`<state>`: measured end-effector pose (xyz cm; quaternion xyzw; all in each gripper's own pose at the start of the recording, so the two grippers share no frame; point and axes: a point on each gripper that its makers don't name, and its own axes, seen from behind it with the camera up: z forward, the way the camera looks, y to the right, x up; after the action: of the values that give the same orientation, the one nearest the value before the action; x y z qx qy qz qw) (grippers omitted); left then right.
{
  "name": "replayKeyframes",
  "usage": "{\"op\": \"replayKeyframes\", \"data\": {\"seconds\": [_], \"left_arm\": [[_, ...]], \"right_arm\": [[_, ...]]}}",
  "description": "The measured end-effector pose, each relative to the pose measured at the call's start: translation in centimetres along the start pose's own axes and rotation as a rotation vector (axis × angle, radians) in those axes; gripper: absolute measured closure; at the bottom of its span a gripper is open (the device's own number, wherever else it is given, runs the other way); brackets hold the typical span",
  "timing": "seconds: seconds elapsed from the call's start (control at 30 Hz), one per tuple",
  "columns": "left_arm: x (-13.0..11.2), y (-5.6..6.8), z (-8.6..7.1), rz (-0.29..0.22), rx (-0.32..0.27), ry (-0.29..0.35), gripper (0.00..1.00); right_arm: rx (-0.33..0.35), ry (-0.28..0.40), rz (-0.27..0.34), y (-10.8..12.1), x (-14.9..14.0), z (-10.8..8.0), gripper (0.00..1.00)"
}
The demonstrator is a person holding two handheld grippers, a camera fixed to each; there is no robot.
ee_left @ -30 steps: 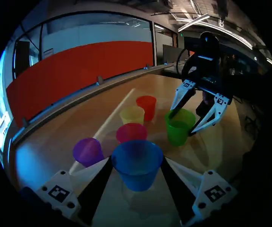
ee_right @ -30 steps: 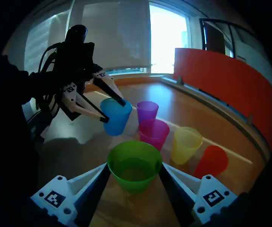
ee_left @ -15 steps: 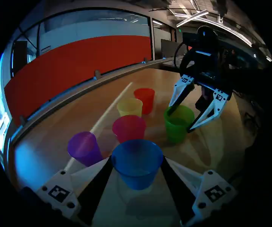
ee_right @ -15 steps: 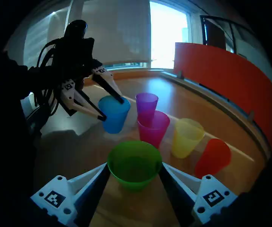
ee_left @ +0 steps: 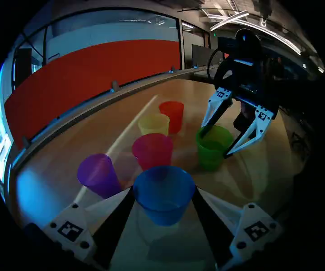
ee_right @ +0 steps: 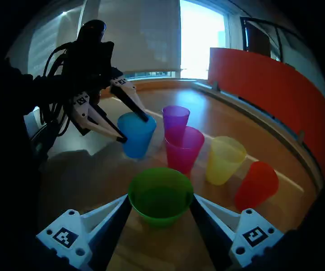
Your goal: Pour water
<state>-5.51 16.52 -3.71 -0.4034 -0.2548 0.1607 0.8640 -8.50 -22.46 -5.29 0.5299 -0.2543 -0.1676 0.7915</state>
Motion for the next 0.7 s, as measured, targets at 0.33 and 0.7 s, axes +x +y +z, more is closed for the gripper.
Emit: {"op": "replayKeyframes", "data": {"seconds": [0.33, 0.7], "left_arm": [[-0.14, 0.29, 0.26, -0.001, -0.009, -0.003, 0.12], [-0.77, 0.48, 0.65, 0.010, -0.015, -0.026, 0.12]], "right_arm": [[-0.002, 0.003, 0.022, 0.04, -0.33, -0.21, 0.09], [-0.007, -0.001, 0.012, -0.04, -0.47, -0.34, 0.09]]}}
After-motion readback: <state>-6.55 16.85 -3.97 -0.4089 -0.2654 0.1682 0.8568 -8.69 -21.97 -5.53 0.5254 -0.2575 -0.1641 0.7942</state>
